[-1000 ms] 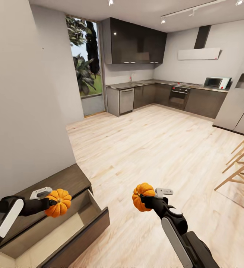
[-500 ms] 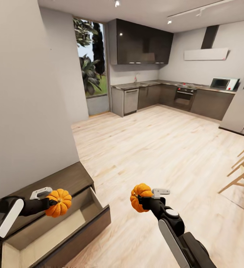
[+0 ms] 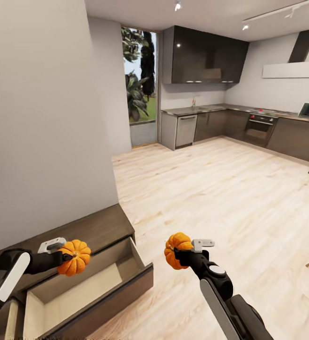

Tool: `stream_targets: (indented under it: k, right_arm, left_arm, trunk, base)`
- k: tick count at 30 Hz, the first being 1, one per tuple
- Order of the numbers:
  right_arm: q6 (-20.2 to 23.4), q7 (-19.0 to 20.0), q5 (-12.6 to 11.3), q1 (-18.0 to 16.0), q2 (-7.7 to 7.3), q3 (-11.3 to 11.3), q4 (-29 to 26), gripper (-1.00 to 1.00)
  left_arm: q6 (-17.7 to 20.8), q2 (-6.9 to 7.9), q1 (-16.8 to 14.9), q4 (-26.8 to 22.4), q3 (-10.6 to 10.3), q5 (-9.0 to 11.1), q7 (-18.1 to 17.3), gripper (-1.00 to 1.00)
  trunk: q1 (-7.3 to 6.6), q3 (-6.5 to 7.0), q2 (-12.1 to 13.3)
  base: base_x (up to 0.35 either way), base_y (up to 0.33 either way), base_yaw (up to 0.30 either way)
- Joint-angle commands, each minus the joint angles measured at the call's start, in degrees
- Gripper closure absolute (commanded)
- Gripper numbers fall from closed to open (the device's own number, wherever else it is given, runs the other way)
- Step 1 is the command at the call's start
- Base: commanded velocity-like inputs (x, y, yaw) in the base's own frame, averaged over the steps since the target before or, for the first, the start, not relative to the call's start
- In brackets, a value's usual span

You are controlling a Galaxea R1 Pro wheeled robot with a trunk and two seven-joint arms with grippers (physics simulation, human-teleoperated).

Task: Place each of the two pumpkins and all three candles from the living room inside a cabinet in the living room (use any cabinet), then make sure every cabinet is closed, and position the cauldron so it is next to a table in the living room.

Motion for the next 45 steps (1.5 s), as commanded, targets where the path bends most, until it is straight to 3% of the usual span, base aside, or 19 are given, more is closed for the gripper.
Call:
stream_targets:
  k: [1, 10, 24, 39, 45]
  right_arm:
    - [0.10, -0.58, -0.54, -0.06, -0.07, 0.15, -0.07, 1.00]
    - [0.10, -0.45, -0.54, -0.06, -0.07, 0.15, -0.04, 1.00]
    - [0.02, -0.45, -0.54, -0.06, -0.07, 0.15, 0.01, 1.00]
    - [-0.05, -0.36, -0.54, -0.06, -0.07, 0.19, -0.04, 1.00]
    - [-0.07, -0.39, -0.52, -0.06, -0.07, 1.26, -0.04, 1.00]
  left_arm:
    - [0.30, -0.01, -0.04, -0.03, 0.05, -0.01, -0.27, 1.00]
    - [0.25, -1.30, -0.08, -0.03, 0.01, -0.31, -0.24, 1.00]
    - [0.25, -1.49, -0.04, -0.03, -0.15, -0.62, -0.23, 1.00]
    - [0.25, -2.28, -0.02, -0.03, -0.23, -0.97, -0.15, 1.00]
    - [0.25, -2.37, -0.06, -0.03, -0.25, -1.05, -0.08, 1.00]
  trunk:
    - [0.01, -0.03, -0.05]
    - [0.01, 0.25, -0.05]
    - [0.01, 0.70, -0.05]
    - [0.01, 1.17, -0.05]
    - [0.01, 1.36, -0.05]
  base:
    - [0.002, 0.000, 0.274]
    - [0.000, 0.000, 0.274]
    - [0.000, -0.013, 0.274]
    - [0.003, -0.241, 0.274]
    - [0.126, -0.106, 0.274]
